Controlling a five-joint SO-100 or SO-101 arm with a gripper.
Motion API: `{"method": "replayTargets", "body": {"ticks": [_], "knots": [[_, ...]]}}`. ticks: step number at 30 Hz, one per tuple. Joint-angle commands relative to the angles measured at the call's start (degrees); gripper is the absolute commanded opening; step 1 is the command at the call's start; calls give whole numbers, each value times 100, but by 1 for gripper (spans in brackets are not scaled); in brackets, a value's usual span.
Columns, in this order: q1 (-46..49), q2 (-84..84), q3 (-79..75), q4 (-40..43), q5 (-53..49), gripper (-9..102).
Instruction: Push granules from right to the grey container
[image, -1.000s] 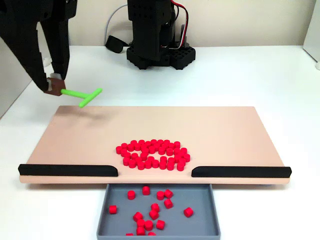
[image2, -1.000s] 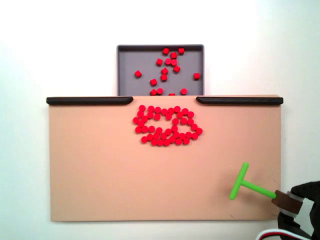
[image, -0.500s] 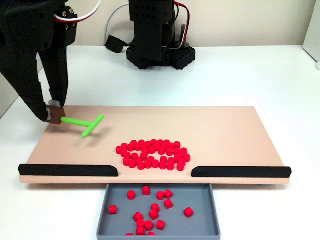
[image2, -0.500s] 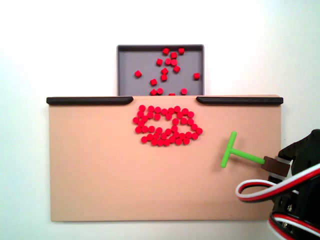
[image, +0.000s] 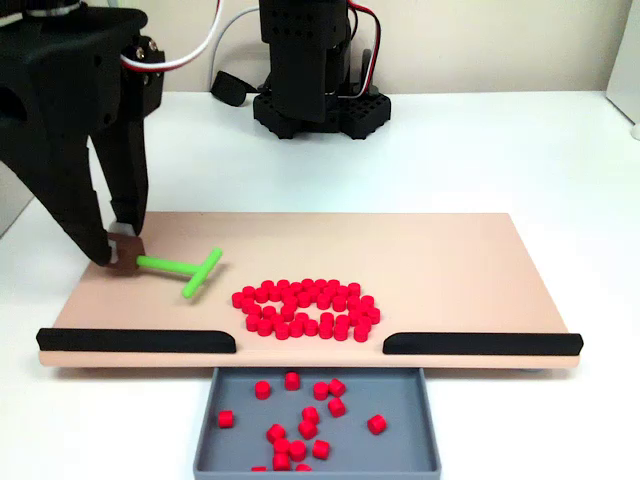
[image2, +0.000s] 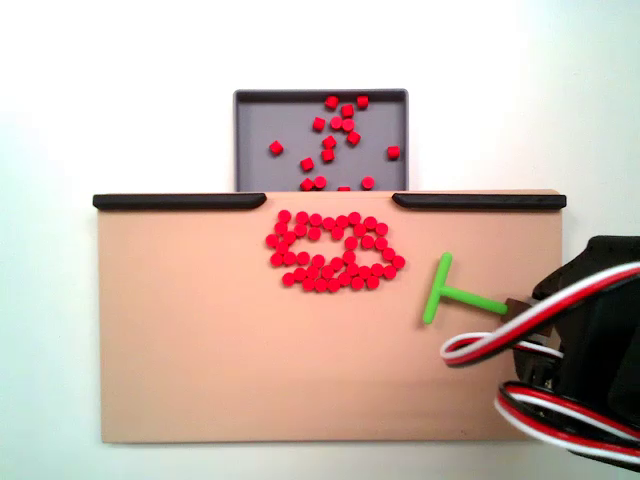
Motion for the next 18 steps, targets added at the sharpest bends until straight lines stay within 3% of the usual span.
{"method": "replayTargets", "body": {"ticks": [1,18], "knots": [[-35,105,-202,-9,-2285,0],[-141,-316,-712,-9,-2197,0]]}}
